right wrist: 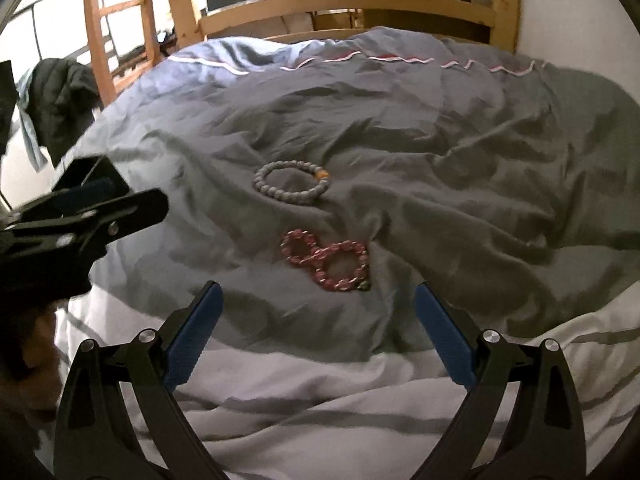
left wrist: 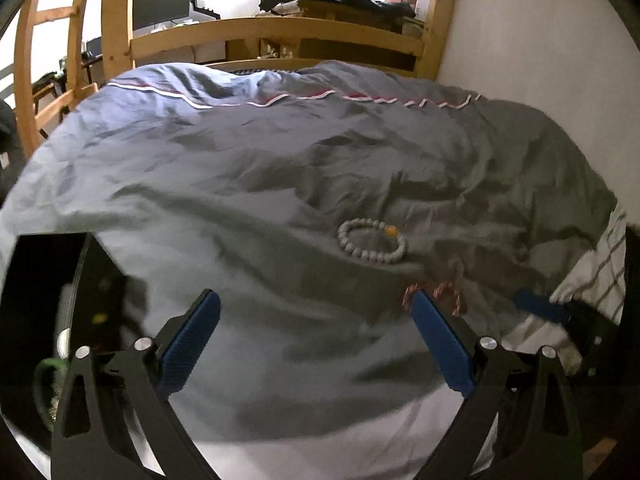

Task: Organize jewelry
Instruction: 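Move both tools back to the grey and pink bead bracelets, then grasp the grey bead bracelet with the left tool while the right tool grasps pink beads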

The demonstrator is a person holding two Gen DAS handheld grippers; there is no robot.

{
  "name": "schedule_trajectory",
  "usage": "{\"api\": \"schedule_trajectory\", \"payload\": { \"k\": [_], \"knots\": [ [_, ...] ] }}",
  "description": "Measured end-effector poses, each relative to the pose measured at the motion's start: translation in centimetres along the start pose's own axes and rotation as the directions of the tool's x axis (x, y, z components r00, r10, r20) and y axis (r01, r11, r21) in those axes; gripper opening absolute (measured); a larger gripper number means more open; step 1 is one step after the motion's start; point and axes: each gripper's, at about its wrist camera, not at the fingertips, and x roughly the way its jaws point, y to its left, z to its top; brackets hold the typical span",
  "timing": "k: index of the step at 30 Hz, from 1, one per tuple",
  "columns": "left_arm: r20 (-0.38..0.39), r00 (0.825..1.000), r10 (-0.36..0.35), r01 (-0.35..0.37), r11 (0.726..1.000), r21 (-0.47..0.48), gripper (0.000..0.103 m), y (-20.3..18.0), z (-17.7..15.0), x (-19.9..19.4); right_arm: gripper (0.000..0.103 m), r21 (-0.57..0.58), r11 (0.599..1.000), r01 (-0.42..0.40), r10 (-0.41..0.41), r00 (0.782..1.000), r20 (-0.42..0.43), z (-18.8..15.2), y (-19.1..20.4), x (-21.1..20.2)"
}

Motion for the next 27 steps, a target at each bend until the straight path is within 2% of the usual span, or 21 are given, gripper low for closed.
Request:
{"api": "schedule_trajectory", "payload": {
  "k": [1, 3, 4, 9, 12, 14, 17, 21, 22, 23, 27],
  "knots": [
    [-0.011, 1.0, -0.02, 0.02, 1.0, -0.007, 0.081, 0.0, 0.3, 0.7, 0.095, 0.021, 1.0, -0.011, 0.011, 1.0, 0.0, 0.0, -0.3, 0.3],
    [-0.031, 0.998, -0.048, 0.048, 0.999, -0.01, 0.072, -0.2, 0.8, 2.4, 0.091, 0.047, 0.999, -0.023, 0.023, 1.0, 0.001, 0.2, -0.7, 1.1],
    [-0.037, 0.998, -0.053, 0.053, 0.999, -0.004, 0.07, -0.4, 1.0, 3.1, 0.084, 0.047, 0.999, -0.02, 0.02, 1.0, -0.004, 0.3, -0.6, 1.6],
    [-0.059, 0.996, -0.067, 0.069, 0.997, 0.029, 0.064, -1.9, 2.0, 6.6, 0.07, 0.064, 0.998, 0.018, -0.014, 0.998, -0.069, 0.1, -0.8, 4.8],
    [-0.09, 0.992, -0.083, 0.086, 0.996, 0.028, 0.047, -2.4, 2.1, 8.4, 0.062, 0.073, 0.997, 0.028, -0.023, 0.997, -0.071, -0.1, -0.9, 5.3],
    [-0.108, 0.992, -0.065, 0.07, 0.997, 0.039, 0.043, -2.6, 1.8, 9.2, 0.045, 0.062, 0.997, 0.047, -0.043, 0.997, -0.071, 0.0, -0.8, 5.4],
    [-0.126, 0.99, -0.067, 0.07, 0.997, 0.026, 0.034, -2.4, 1.5, 9.8, 0.035, 0.049, 0.997, 0.054, -0.051, 0.996, -0.068, 0.0, -0.8, 5.5],
    [-0.127, 0.988, -0.088, 0.087, 0.996, -0.011, 0.009, -1.7, 1.8, 9.2, 0.025, 0.055, 0.997, 0.061, -0.059, 0.997, -0.053, 0.0, -1.0, 5.1],
    [-0.127, 0.987, -0.098, 0.095, 0.995, -0.024, 0.005, -1.5, 1.8, 9.0, 0.022, 0.062, 0.996, 0.061, -0.058, 0.997, -0.048, 0.0, -1.1, 4.9],
    [-0.125, 0.987, -0.1, 0.096, 0.995, -0.035, 0.005, -1.3, 1.8, 8.8, 0.018, 0.067, 0.996, 0.061, -0.058, 0.997, -0.043, 0.0, -1.3, 4.8],
    [-0.112, 0.988, -0.109, 0.104, 0.994, -0.043, 0.002, -1.3, 2.1, 8.2, 0.012, 0.095, 0.994, 0.048, -0.048, 0.999, 0.003, 0.2, -1.6, 3.7]
  ]
}}
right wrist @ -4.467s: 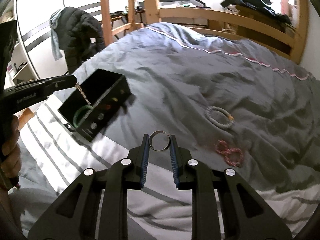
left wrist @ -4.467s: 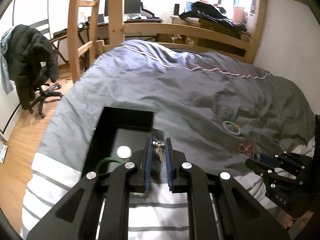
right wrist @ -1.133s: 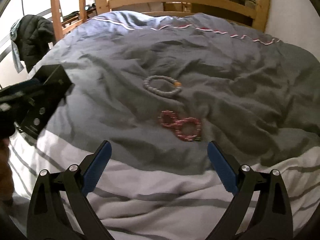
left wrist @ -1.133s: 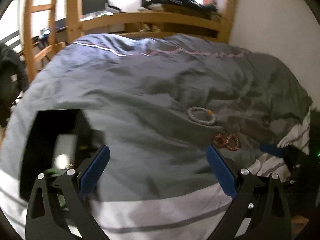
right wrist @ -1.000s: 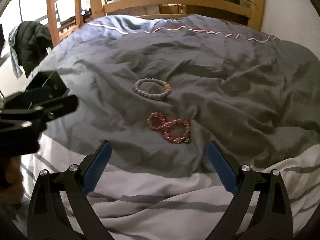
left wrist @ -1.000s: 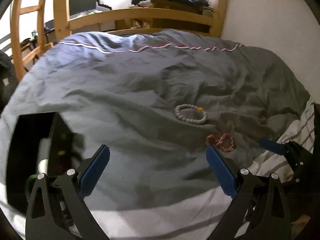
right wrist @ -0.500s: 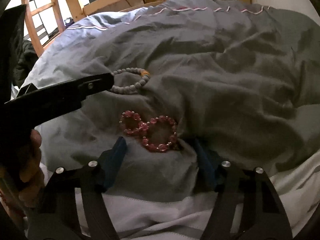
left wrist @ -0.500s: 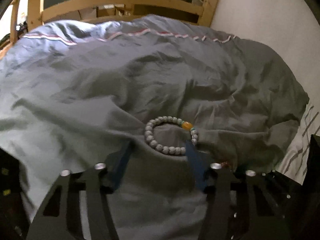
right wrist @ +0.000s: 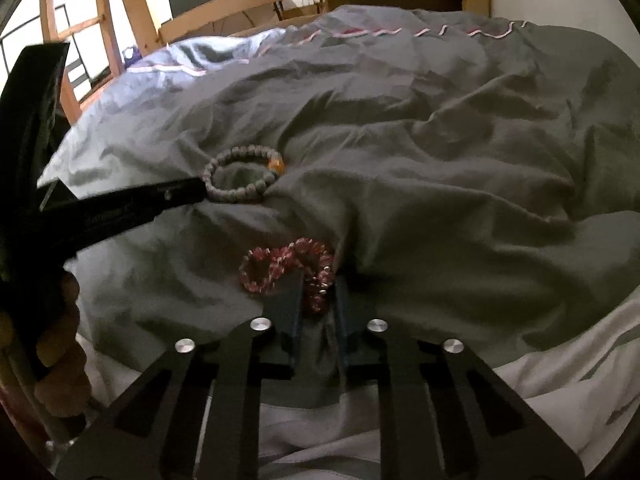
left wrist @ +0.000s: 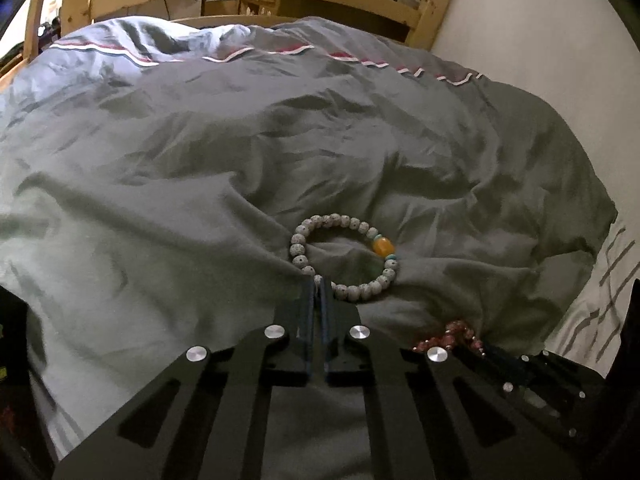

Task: Organize jewelry
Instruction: 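Grasp the grey bead bracelet with the left tool while the right tool grasps pink beads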

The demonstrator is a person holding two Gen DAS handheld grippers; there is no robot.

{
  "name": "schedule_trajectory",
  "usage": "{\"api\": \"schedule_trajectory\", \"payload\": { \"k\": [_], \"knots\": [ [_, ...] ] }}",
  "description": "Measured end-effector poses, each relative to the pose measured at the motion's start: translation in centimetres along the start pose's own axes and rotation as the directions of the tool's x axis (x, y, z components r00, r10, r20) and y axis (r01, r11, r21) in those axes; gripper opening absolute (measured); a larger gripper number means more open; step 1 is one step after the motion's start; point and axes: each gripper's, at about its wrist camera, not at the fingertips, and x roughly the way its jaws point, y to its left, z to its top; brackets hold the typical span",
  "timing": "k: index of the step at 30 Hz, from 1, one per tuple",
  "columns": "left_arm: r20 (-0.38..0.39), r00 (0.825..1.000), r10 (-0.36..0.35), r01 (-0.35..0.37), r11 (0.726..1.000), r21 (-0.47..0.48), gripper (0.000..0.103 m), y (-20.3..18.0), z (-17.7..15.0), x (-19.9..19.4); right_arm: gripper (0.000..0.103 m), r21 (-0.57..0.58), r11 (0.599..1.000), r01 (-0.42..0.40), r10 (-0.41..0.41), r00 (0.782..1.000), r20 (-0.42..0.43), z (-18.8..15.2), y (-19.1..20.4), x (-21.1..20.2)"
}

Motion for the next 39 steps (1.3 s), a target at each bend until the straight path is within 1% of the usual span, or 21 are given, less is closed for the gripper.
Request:
{"api": "schedule_trajectory", "payload": {
  "k": [1, 4, 8, 9, 10, 11, 12, 13, 17, 21, 23, 24, 25, 26, 27, 28, 29, 31, 33, 34, 39],
  "knots": [
    [0.004, 1.0, -0.009, 0.009, 1.0, -0.006, 0.002, 0.0, 0.1, -0.2, 0.01, 0.003, 1.0, 0.0, 0.0, 1.0, 0.008, 0.1, 0.0, -0.2],
    [0.023, 0.999, -0.039, 0.039, 0.999, -0.013, 0.001, 0.0, 0.4, -1.1, 0.01, 0.012, 1.0, -0.011, 0.011, 0.999, 0.035, 0.2, -0.1, -0.9],
    [0.008, 0.998, -0.059, 0.059, 0.997, -0.044, 0.003, 0.0, 0.6, -1.1, 0.01, 0.013, 1.0, -0.011, 0.011, 1.0, 0.001, 0.1, 0.0, -0.2],
    [-0.004, 0.999, -0.048, 0.048, 0.998, -0.051, 0.011, 0.0, 0.6, -0.7, 0.01, 0.013, 1.0, -0.013, 0.014, 1.0, -0.011, 0.1, 0.0, 0.0],
    [-0.015, 0.999, -0.029, 0.028, 0.998, -0.053, 0.038, 0.0, 0.6, -0.2, 0.011, 0.014, 1.0, -0.013, 0.013, 1.0, -0.018, 0.1, -0.1, 0.1],
    [-0.018, 1.0, 0.0, -0.001, 0.998, -0.055, 0.055, 0.1, 0.5, 0.1, 0.011, 0.018, 1.0, -0.012, 0.012, 1.0, -0.025, 0.0, -0.1, 0.2],
    [0.009, 0.999, 0.035, -0.035, 0.998, -0.056, 0.072, 0.1, 0.3, 0.1, 0.012, 0.017, 1.0, -0.013, 0.013, 0.999, -0.032, 0.0, -0.1, 0.4],
    [0.027, 0.998, 0.054, -0.053, 0.997, -0.056, 0.073, 0.1, 0.4, 0.1, 0.012, 0.014, 1.0, -0.011, 0.012, 0.999, -0.038, -0.1, -0.1, 0.5],
    [0.038, 0.999, 0.037, -0.035, 0.998, -0.049, 0.073, -0.2, 1.8, 0.7, 0.012, 0.001, 1.0, -0.006, 0.006, 0.999, -0.052, -0.2, 0.0, 1.0],
    [0.003, 0.997, 0.072, -0.072, 0.997, -0.009, 0.076, -0.9, 1.7, 2.6, 0.012, -0.001, 1.0, -0.006, 0.006, 0.998, -0.055, -0.3, 0.0, 1.1],
    [0.001, 0.996, 0.088, -0.088, 0.996, 0.012, 0.079, -1.3, 1.4, 3.0, 0.012, -0.001, 1.0, -0.003, 0.003, 0.998, -0.057, -0.3, 0.0, 1.2],
    [0.01, 0.995, 0.095, -0.095, 0.995, 0.02, 0.077, -1.5, 1.3, 3.0, 0.012, -0.004, 1.0, 0.0, 0.0, 0.998, -0.058, -0.3, 0.1, 1.2],
    [0.014, 0.996, 0.092, -0.092, 0.996, 0.022, 0.073, -1.5, 1.2, 3.0, 0.012, -0.005, 1.0, 0.0, -0.001, 0.998, -0.058, -0.3, 0.1, 1.2],
    [0.014, 0.996, 0.086, -0.086, 0.996, 0.02, 0.065, -1.5, 1.1, 2.9, 0.012, -0.004, 1.0, 0.0, 0.0, 0.998, -0.058, -0.3, 0.1, 1.2],
    [0.001, 0.996, 0.086, -0.086, 0.996, 0.014, 0.048, -1.3, 1.1, 3.0, 0.012, -0.003, 1.0, -0.001, 0.001, 0.998, -0.058, -0.3, 0.1, 1.2],
    [-0.006, 0.995, 0.096, -0.096, 0.995, 0.004, 0.037, -1.1, 1.1, 3.1, 0.012, -0.002, 1.0, -0.001, 0.001, 0.998, -0.058, -0.3, 0.1, 1.2],
    [-0.011, 0.995, 0.099, -0.099, 0.995, -0.01, 0.031, -0.6, 1.1, 3.2, 0.012, -0.002, 1.0, -0.002, 0.002, 0.998, -0.058, -0.3, 0.1, 1.1],
    [-0.022, 0.997, 0.075, -0.076, 0.996, -0.049, 0.015, 0.4, 1.2, 2.9, 0.012, -0.001, 1.0, -0.003, 0.003, 0.998, -0.058, -0.3, 0.1, 1.2],
    [-0.024, 0.998, 0.059, -0.061, 0.995, -0.074, 0.009, 1.1, 1.2, 2.4, 0.012, -0.002, 1.0, -0.003, 0.002, 0.998, -0.059, -0.3, 0.1, 1.2],
    [-0.021, 0.998, 0.056, -0.057, 0.996, -0.075, 0.008, 1.1, 1.1, 2.1, 0.012, -0.002, 1.0, -0.002, 0.002, 0.998, -0.059, -0.3, 0.1, 1.2],
    [-0.031, 0.993, 0.116, -0.117, 0.993, -0.033, 0.008, 0.2, 0.3, 1.0, 0.012, 0.006, 1.0, -0.013, 0.013, 0.999, -0.047, -0.3, 0.0, 1.0]
  ]
}}
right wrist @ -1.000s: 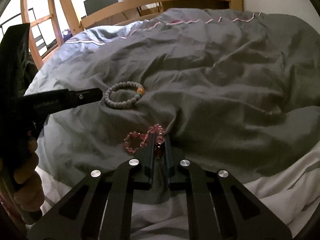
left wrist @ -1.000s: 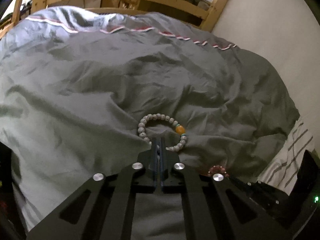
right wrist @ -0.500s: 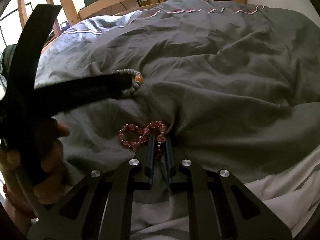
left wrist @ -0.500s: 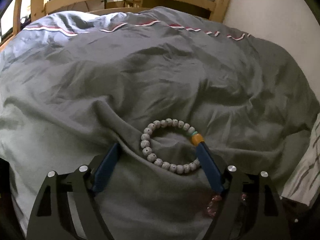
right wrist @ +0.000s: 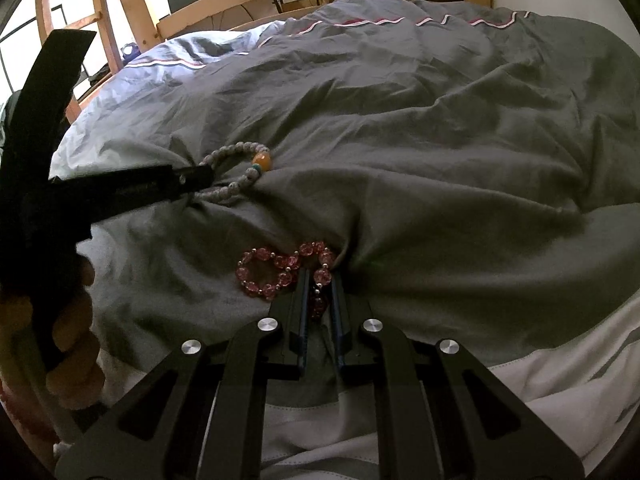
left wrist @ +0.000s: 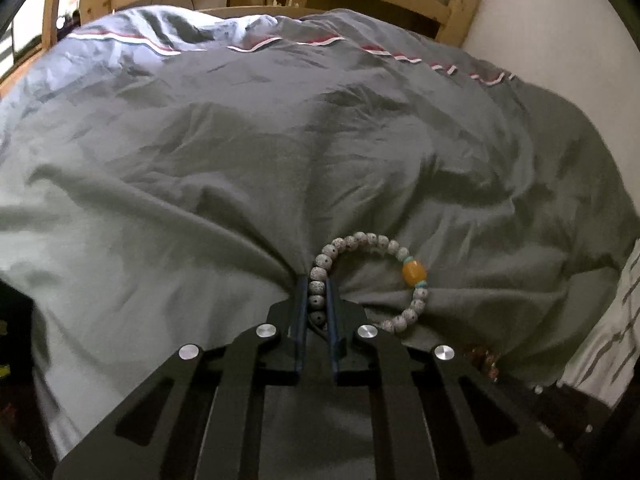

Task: Organize jewelry
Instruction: 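Grasp the grey bead bracelet with the left tool while the right tool grasps pink beads, then lift the grey bracelet with the left tool while the right tool regrasps the pink bracelet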

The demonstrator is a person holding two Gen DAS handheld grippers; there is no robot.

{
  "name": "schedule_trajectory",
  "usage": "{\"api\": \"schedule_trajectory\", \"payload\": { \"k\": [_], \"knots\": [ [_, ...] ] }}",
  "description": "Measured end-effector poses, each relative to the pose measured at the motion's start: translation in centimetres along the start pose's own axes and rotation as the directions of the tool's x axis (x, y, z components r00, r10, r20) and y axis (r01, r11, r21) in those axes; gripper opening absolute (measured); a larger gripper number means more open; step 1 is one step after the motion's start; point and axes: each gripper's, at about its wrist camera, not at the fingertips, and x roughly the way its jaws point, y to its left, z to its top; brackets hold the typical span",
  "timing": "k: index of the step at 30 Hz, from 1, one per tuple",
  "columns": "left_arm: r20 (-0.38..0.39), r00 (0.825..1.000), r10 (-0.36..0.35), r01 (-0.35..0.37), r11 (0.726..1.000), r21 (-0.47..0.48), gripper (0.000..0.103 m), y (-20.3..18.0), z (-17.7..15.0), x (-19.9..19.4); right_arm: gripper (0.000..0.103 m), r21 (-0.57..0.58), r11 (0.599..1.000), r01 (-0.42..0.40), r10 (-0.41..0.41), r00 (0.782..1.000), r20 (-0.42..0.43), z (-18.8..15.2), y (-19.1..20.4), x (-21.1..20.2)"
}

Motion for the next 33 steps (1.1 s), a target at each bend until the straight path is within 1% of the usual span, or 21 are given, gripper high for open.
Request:
{"api": "schedule_trajectory", "payload": {
  "k": [4, 8, 11, 12, 13, 14, 18, 20, 22, 23, 24, 25, 26, 27, 28, 29, 30, 31, 32, 33],
  "knots": [
    [0.006, 1.0, 0.009, -0.009, 1.0, -0.023, 0.008, 0.5, -0.3, -1.9, 0.012, 0.019, 1.0, -0.023, 0.022, 0.999, 0.029, 0.1, -0.2, -0.6],
    [0.011, 1.0, 0.02, -0.02, 0.999, -0.045, 0.008, 1.3, -0.9, -3.7, 0.01, 0.029, 0.998, -0.064, 0.061, 0.994, 0.095, 0.0, -0.2, -2.0],
    [0.013, 0.999, 0.031, -0.03, 0.998, -0.05, 0.008, 1.4, -1.4, -4.9, 0.01, 0.021, 0.99, -0.138, 0.132, 0.978, 0.159, 0.2, 0.1, -3.5],
    [0.015, 0.999, 0.035, -0.034, 0.998, -0.049, 0.008, 1.4, -1.5, -5.3, 0.008, 0.013, 0.988, -0.156, 0.151, 0.973, 0.173, 0.3, 0.3, -4.0],
    [0.02, 0.999, 0.038, -0.037, 0.998, -0.049, 0.008, 1.4, -1.7, -5.9, 0.005, 0.003, 0.986, -0.165, 0.162, 0.97, 0.183, 0.4, 0.6, -4.3],
    [0.024, 0.999, 0.037, -0.036, 0.998, -0.05, 0.008, 1.4, -1.9, -6.5, 0.005, -0.011, 0.986, -0.168, 0.167, 0.966, 0.195, 0.4, 0.9, -4.7],
    [0.03, 0.999, 0.045, -0.043, 0.998, -0.046, 0.008, 1.6, -3.1, -8.6, 0.003, -0.031, 0.987, -0.16, 0.163, 0.967, 0.197, 0.2, 1.4, -5.0],
    [0.031, 0.997, 0.064, -0.063, 0.997, -0.036, 0.008, 1.5, -3.7, -9.5, 0.003, -0.028, 0.987, -0.159, 0.161, 0.968, 0.191, 0.1, 1.4, -5.0],
    [0.026, 0.997, 0.076, -0.075, 0.997, -0.031, 0.008, 1.6, -4.4, -10.5, 0.004, -0.044, 0.99, -0.137, 0.143, 0.977, 0.159, 0.3, 1.5, -4.8],
    [0.025, 0.997, 0.075, -0.075, 0.997, -0.03, 0.008, 1.6, -4.7, -10.8, 0.007, -0.054, 0.989, -0.139, 0.145, 0.982, 0.119, 0.4, 1.5, -4.2],
    [0.023, 0.997, 0.077, -0.076, 0.997, -0.027, 0.008, 1.6, -5.1, -11.3, 0.012, -0.055, 0.99, -0.132, 0.136, 0.987, 0.087, 0.4, 1.5, -3.7],
    [0.02, 0.997, 0.08, -0.08, 0.997, -0.022, 0.008, 1.6, -5.4, -11.6, 0.034, -0.045, 0.992, -0.117, 0.12, 0.991, 0.06, 0.4, 1.3, -3.2],
    [0.017, 0.996, 0.086, -0.085, 0.996, -0.015, 0.008, 1.6, -5.8, -12.0, 0.064, -0.03, 0.993, -0.113, 0.115, 0.992, 0.051, 0.4, 1.2, -2.7],
    [0.017, 0.996, 0.087, -0.087, 0.996, -0.011, 0.008, 1.5, -6.1, -12.3, 0.072, -0.032, 0.993, -0.112, 0.114, 0.992, 0.06, 0.4, 1.2, -2.7],
    [0.018, 0.996, 0.087, -0.087, 0.996, -0.006, 0.008, 1.5, -6.5, -12.7, 0.074, -0.044, 0.995, -0.095, 0.098, 0.993, 0.066, 0.4, 1.4, -2.6],
    [0.02, 0.996, 0.085, -0.085, 0.996, -0.005, 0.008, 1.5, -6.7, -13.1, 0.074, -0.061, 0.996, -0.068, 0.072, 0.996, 0.056, 0.5, 1.8, -2.3],
    [0.023, 0.996, 0.083, -0.083, 0.997, -0.003, 0.008, 1.5, -6.7, -13.3, 0.074, -0.085, 0.995, -0.043, 0.046, 0.999, 0.028, 0.5, 2.2, -1.8],
    [0.027, 0.996, 0.081, -0.081, 0.997, -0.002, 0.008, 1.6, -6.9, -13.7, 0.075, -0.103, 0.994, -0.038, 0.039, 0.999, -0.001, 0.4, 2.5, -1.2],
    [0.033, 0.996, 0.082, -0.082, 0.997, -0.001, 0.008, 1.7, -6.9, -14.2, 0.07, -0.117, 0.992, -0.042, 0.039, 0.999, -0.025, 0.2, 2.7, -0.6],
    [0.039, 0.996, 0.081, -0.081, 0.997, -0.002, 0.008, 1.7, -7.0, -14.4, 0.059, -0.124, 0.992, -0.029, 0.026, 0.999, -0.025, -0.1, 2.7, -0.1]
  ]
}}
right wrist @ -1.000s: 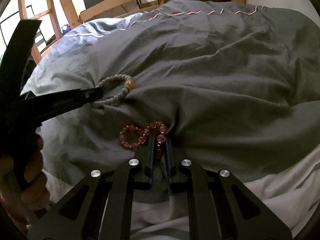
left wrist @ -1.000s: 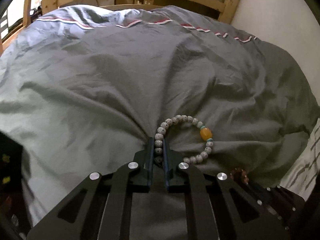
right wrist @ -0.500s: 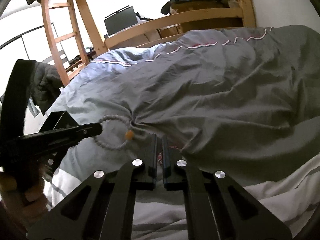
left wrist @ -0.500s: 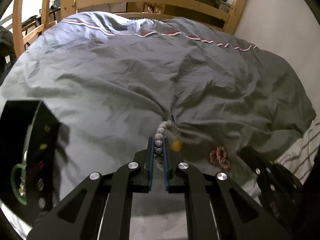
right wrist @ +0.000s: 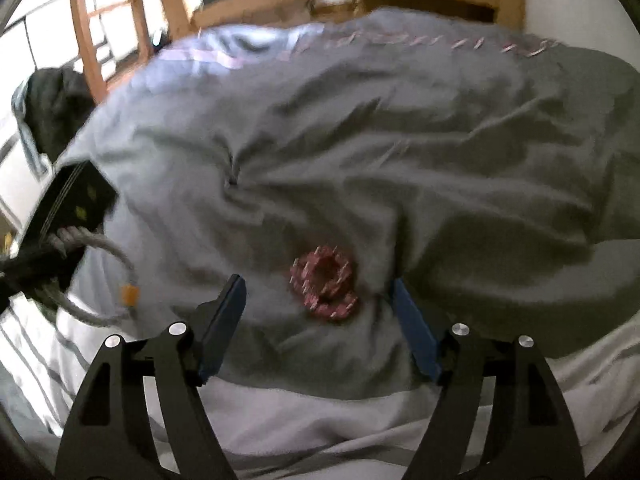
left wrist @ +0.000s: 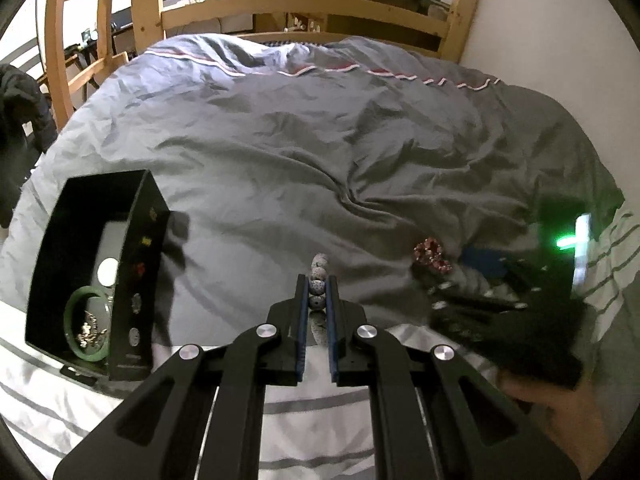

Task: Organize jewelry
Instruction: 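Lift the grey bracelet with the left tool while the right tool regrasps the pink bracelet, then lower both bracelets into the black box and open both tools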

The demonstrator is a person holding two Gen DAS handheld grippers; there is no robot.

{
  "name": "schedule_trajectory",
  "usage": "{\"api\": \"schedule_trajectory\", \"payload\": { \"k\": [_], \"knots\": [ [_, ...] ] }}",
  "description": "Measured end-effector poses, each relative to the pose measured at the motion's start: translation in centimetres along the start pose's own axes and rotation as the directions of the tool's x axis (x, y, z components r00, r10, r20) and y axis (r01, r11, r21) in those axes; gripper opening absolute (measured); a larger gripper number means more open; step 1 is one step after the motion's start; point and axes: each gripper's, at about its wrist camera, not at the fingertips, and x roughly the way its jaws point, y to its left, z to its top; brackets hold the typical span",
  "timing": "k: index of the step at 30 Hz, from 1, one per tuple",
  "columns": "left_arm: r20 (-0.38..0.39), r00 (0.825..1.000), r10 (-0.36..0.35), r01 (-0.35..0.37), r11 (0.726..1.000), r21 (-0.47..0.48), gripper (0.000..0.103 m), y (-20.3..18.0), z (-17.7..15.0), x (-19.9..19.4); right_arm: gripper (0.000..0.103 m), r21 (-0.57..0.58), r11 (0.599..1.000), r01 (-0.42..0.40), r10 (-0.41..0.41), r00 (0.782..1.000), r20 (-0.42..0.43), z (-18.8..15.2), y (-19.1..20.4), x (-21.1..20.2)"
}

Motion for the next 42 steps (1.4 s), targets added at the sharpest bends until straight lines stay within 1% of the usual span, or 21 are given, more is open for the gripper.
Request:
{"api": "schedule_trajectory", "payload": {
  "k": [1, 2, 3, 4, 5, 8, 11, 15, 20, 23, 26, 32, 38, 42],
  "knots": [
    [0.005, 1.0, -0.001, 0.001, 1.0, -0.003, 0.008, 0.1, 0.0, -0.3, 0.032, 0.004, 0.999, 0.035, -0.035, 0.999, -0.01, -0.2, -0.2, 0.4],
    [0.013, 1.0, -0.001, 0.002, 1.0, -0.008, 0.008, 0.4, 0.0, -0.7, 0.023, 0.015, 0.999, 0.035, -0.035, 0.999, -0.014, -0.2, -0.5, 0.6],
    [0.017, 1.0, 0.0, 0.0, 1.0, -0.012, 0.008, 0.5, 0.0, -1.0, 0.019, 0.045, 0.999, 0.013, -0.013, 1.0, 0.0, -0.2, -1.0, 0.3],
    [0.021, 1.0, 0.002, -0.002, 1.0, -0.017, 0.008, 0.7, 0.0, -1.2, 0.012, 0.057, 0.998, 0.003, -0.003, 1.0, 0.008, -0.2, -1.3, 0.0],
    [0.025, 1.0, 0.005, -0.004, 1.0, -0.025, 0.008, 1.0, 0.0, -1.6, 0.01, 0.063, 0.998, -0.008, 0.007, 1.0, 0.02, -0.2, -1.6, -0.3],
    [0.036, 0.999, 0.01, -0.008, 0.999, -0.041, 0.008, 1.7, 0.0, -2.4, 0.009, 0.094, 0.994, -0.048, 0.042, 0.997, 0.067, -0.3, -2.1, -2.0],
    [0.057, 0.998, 0.006, -0.004, 0.999, -0.049, 0.008, 2.3, 0.5, -3.0, 0.009, 0.083, 0.994, -0.065, 0.056, 0.993, 0.104, -0.1, -1.8, -3.5],
    [0.082, 0.997, 0.006, -0.002, 0.999, -0.045, 0.008, 2.6, 1.0, -3.9, 0.009, 0.071, 0.995, -0.073, 0.062, 0.987, 0.146, 0.1, -1.4, -5.6],
    [0.102, 0.995, 0.01, -0.006, 0.999, -0.037, 0.008, 3.0, 1.4, -4.6, 0.009, 0.062, 0.996, -0.06, 0.049, 0.985, 0.163, 1.1, -0.7, -6.9],
    [0.11, 0.994, 0.022, -0.018, 0.999, -0.04, 0.008, 3.3, 1.6, -5.1, 0.009, 0.057, 0.996, -0.068, 0.056, 0.981, 0.184, 1.6, -0.4, -7.9],
    [0.12, 0.993, 0.023, -0.017, 0.999, -0.05, 0.008, 3.9, 1.7, -5.4, 0.009, 0.029, 0.998, -0.059, 0.052, 0.975, 0.216, 2.3, 0.4, -9.4],
    [0.138, 0.99, 0.037, -0.029, 0.998, -0.064, 0.008, 5.4, 2.0, -6.5, 0.009, -0.015, 0.997, -0.069, 0.071, 0.965, 0.253, 3.7, 2.6, -11.5],
    [0.159, 0.986, 0.057, -0.043, 0.995, -0.088, 0.008, 7.4, 2.3, -7.7, 0.009, -0.049, 0.994, -0.102, 0.111, 0.958, 0.263, 4.5, 4.9, -12.4],
    [0.154, 0.985, 0.074, -0.059, 0.993, -0.103, 0.008, 8.6, 2.3, -8.1, 0.009, -0.077, 0.99, -0.121, 0.137, 0.955, 0.263, 5.0, 6.7, -12.9]
  ]
}}
